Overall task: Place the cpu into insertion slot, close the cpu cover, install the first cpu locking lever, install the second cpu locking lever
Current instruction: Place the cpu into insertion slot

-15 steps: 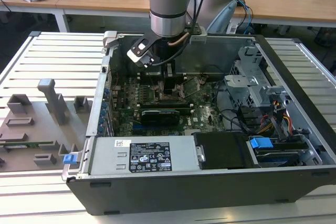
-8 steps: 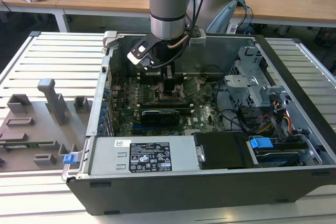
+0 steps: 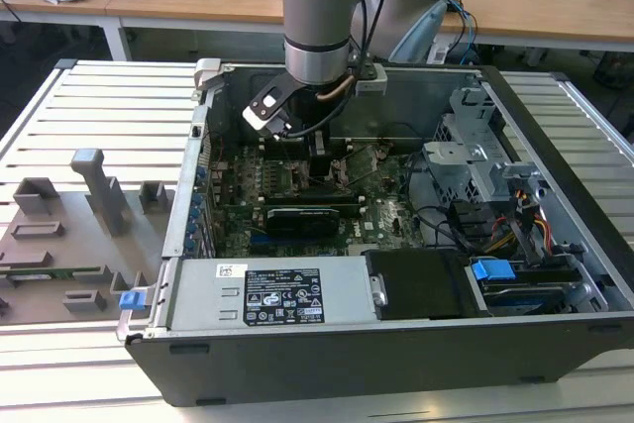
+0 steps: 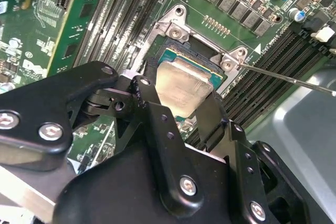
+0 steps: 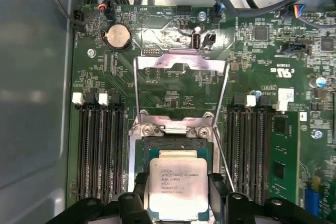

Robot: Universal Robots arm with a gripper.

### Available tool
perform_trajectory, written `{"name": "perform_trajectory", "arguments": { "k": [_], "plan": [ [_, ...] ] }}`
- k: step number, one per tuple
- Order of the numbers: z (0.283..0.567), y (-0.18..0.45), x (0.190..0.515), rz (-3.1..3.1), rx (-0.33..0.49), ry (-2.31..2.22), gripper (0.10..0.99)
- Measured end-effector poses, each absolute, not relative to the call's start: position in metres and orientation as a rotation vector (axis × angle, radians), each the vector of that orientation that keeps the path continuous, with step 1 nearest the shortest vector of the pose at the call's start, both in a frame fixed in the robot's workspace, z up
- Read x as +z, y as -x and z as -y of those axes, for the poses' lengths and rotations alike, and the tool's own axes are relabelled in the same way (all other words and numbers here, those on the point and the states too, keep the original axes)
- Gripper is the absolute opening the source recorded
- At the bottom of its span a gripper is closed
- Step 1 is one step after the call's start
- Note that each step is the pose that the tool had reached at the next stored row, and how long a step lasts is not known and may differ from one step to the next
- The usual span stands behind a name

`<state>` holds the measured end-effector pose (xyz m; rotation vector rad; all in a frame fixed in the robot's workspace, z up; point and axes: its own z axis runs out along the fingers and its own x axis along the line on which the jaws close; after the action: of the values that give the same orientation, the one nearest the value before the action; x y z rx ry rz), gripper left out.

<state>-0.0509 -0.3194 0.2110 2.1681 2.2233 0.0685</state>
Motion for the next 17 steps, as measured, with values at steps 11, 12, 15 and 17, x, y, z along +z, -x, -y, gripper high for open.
{"name": "perform_trajectory", "arguments": {
  "k": [11, 12, 15, 17],
  "plan": [
    [0.3177, 0.0485, 0.2009, -2.185, 0.067, -2.206, 0.541],
    [0.3177, 0.0485, 0.2002, -2.185, 0.067, -2.206, 0.541],
    [0.3177, 0.0485, 0.1993, -2.185, 0.067, -2.205, 0.541],
    [0.3177, 0.0484, 0.1992, -2.185, 0.067, -2.205, 0.541]
  ]
}}
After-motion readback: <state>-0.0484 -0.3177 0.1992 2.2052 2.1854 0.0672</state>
